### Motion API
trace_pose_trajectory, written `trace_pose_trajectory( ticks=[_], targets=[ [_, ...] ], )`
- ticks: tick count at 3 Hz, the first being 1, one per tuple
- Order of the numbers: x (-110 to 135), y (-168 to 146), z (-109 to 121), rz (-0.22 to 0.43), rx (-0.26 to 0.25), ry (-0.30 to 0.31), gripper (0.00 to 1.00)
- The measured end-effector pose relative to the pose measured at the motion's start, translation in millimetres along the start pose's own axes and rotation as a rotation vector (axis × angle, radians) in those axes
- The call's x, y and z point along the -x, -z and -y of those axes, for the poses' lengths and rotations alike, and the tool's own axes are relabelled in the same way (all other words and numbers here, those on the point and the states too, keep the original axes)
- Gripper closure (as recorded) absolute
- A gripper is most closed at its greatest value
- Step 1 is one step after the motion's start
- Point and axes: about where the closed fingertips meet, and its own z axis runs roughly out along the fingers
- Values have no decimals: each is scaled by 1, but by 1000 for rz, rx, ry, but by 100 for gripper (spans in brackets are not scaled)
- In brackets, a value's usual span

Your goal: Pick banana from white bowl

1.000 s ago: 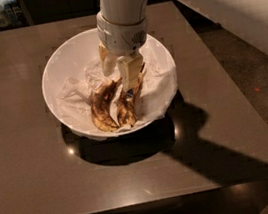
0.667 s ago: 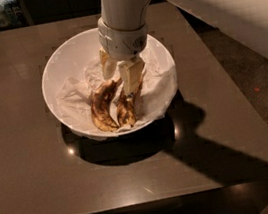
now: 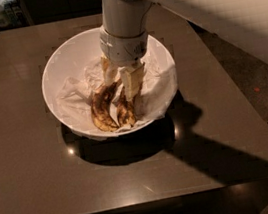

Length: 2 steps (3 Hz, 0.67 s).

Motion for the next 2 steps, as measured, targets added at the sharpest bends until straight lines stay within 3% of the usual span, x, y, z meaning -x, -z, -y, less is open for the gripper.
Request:
trace_pose_trajectory(
  ticks=[1, 2],
  targets=[
    [0, 0, 0, 0, 0, 0, 35],
    [0, 0, 0, 0, 0, 0, 13]
  ],
)
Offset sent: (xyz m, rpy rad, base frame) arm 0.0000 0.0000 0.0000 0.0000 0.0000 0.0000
